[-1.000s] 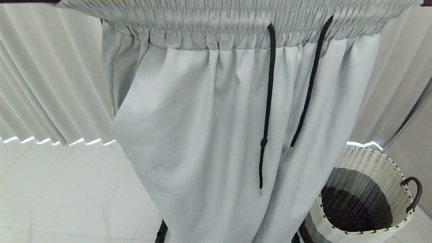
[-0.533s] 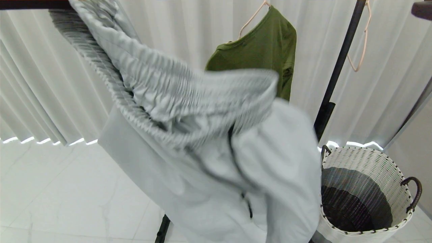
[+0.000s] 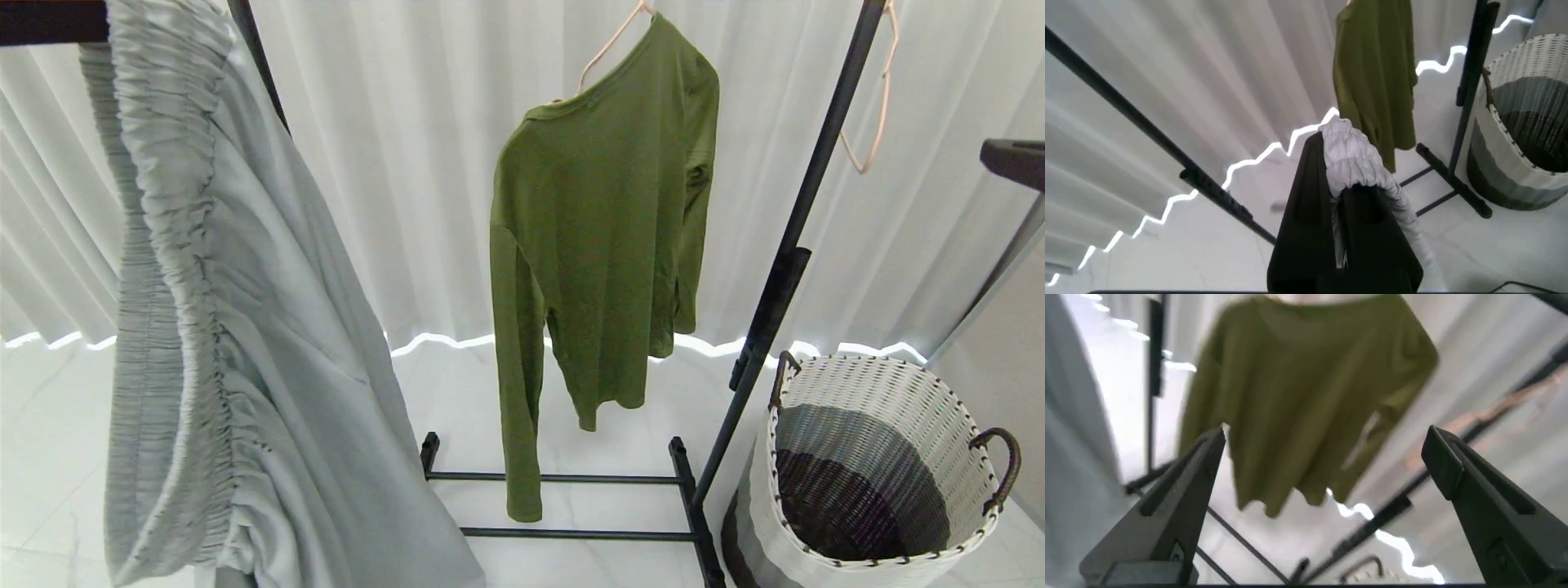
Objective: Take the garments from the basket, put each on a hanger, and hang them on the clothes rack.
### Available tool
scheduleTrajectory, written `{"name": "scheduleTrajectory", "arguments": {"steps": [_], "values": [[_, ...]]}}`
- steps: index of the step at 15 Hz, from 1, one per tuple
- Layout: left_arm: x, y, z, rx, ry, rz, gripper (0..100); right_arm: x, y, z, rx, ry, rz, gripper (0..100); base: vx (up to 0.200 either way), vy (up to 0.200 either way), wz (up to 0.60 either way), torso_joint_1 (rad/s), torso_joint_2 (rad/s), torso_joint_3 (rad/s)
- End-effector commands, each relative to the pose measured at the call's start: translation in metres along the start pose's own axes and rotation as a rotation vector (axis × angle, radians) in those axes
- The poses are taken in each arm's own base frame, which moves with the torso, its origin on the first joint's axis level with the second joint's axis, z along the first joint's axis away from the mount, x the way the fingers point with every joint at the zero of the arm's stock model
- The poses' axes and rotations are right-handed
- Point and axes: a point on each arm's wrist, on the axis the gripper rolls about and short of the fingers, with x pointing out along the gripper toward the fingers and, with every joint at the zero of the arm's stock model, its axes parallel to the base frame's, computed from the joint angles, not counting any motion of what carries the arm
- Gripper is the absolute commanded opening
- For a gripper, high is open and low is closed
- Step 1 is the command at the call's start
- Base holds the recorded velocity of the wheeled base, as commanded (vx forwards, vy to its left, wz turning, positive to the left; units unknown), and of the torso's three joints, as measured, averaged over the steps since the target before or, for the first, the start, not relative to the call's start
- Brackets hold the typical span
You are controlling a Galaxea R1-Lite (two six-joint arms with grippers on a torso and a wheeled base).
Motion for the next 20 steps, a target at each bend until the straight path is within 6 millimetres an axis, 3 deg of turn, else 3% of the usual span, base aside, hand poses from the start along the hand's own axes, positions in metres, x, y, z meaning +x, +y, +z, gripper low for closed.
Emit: {"name": "scheduleTrajectory", "arguments": {"steps": [1, 3, 8, 13, 20], "values": [[-0.008, 0.003, -0.004, -0.003, -0.005, 0.004, 0, 0.004, -0.023, -0.020, -0.106, 0.182, -0.219, 100, 0.000, 0.000, 0.00, 0.000, 0.00, 0.000], [-0.012, 0.004, -0.007, -0.003, -0.005, 0.006, 0, 0.007, -0.032, -0.030, -0.185, 0.228, -0.296, 100, 0.000, 0.000, 0.00, 0.000, 0.00, 0.000], [-0.016, 0.015, -0.021, -0.014, 0.049, 0.093, 0, 0.020, -0.033, -0.053, -0.234, 0.195, -0.399, 100, 0.000, 0.000, 0.00, 0.000, 0.00, 0.000], [-0.030, 0.017, -0.046, -0.010, 0.103, 0.127, 0, 0.022, -0.034, -0.059, -0.239, 0.221, -0.418, 100, 0.000, 0.000, 0.00, 0.000, 0.00, 0.000], [-0.031, 0.016, -0.050, -0.007, 0.110, 0.124, 0, 0.021, -0.036, -0.061, -0.211, 0.225, -0.433, 100, 0.000, 0.000, 0.00, 0.000, 0.00, 0.000]]}}
